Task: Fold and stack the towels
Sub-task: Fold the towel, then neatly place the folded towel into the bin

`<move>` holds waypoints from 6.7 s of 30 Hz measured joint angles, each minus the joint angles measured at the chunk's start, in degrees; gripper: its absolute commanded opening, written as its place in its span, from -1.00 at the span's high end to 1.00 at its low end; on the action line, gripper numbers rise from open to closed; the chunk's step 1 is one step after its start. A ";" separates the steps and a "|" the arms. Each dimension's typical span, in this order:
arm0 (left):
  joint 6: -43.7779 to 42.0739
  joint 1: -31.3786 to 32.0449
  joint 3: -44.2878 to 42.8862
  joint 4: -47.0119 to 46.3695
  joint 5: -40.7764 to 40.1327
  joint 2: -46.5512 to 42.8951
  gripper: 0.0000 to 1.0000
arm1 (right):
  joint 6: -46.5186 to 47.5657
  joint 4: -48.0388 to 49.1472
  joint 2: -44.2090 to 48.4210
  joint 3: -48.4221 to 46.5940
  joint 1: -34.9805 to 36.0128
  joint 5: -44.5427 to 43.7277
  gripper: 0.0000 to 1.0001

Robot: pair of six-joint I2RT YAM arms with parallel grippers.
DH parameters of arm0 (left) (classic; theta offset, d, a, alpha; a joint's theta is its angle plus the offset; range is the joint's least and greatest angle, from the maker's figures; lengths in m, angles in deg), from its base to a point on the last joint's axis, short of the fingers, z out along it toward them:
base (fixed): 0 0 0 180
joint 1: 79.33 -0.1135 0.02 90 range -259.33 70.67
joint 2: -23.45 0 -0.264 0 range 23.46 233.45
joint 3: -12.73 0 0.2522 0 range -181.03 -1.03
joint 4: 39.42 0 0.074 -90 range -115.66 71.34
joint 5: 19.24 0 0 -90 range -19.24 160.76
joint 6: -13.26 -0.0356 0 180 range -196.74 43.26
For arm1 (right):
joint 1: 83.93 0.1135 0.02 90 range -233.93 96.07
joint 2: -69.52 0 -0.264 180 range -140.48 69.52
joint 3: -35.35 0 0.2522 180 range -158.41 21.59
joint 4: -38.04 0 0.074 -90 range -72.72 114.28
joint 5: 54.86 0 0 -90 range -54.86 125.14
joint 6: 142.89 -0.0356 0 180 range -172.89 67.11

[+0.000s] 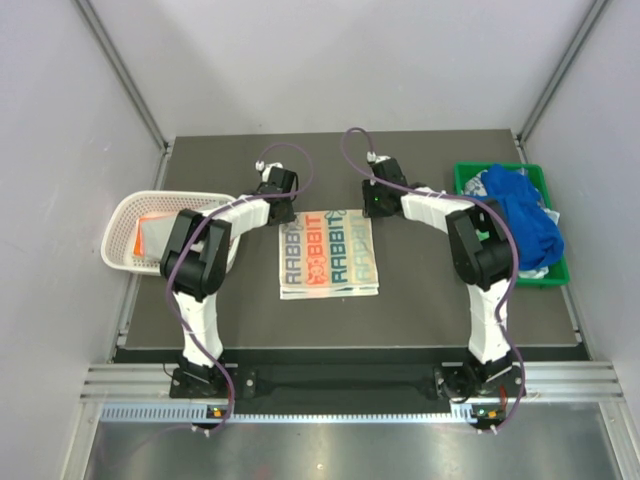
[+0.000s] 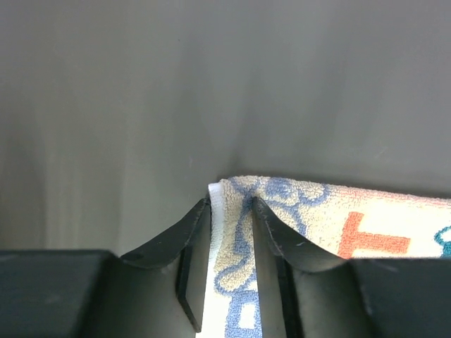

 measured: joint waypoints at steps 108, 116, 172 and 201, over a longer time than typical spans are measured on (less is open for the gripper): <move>0.11 0.74 41.09 -25.55 19.08 -33.22 0.53 | -13.66 35.17 33.55 51.89 3.89 4.37 0.90; 0.13 0.74 40.61 -18.43 17.75 -37.40 0.54 | -13.86 34.84 36.92 53.00 4.24 4.83 0.69; 9.22 3.80 24.37 0.31 5.77 -26.84 -0.15 | -19.17 28.04 36.37 54.10 8.90 -2.67 0.64; 11.93 2.75 26.36 -13.94 17.84 -17.07 0.17 | -18.53 25.92 38.86 54.95 8.61 -1.57 0.61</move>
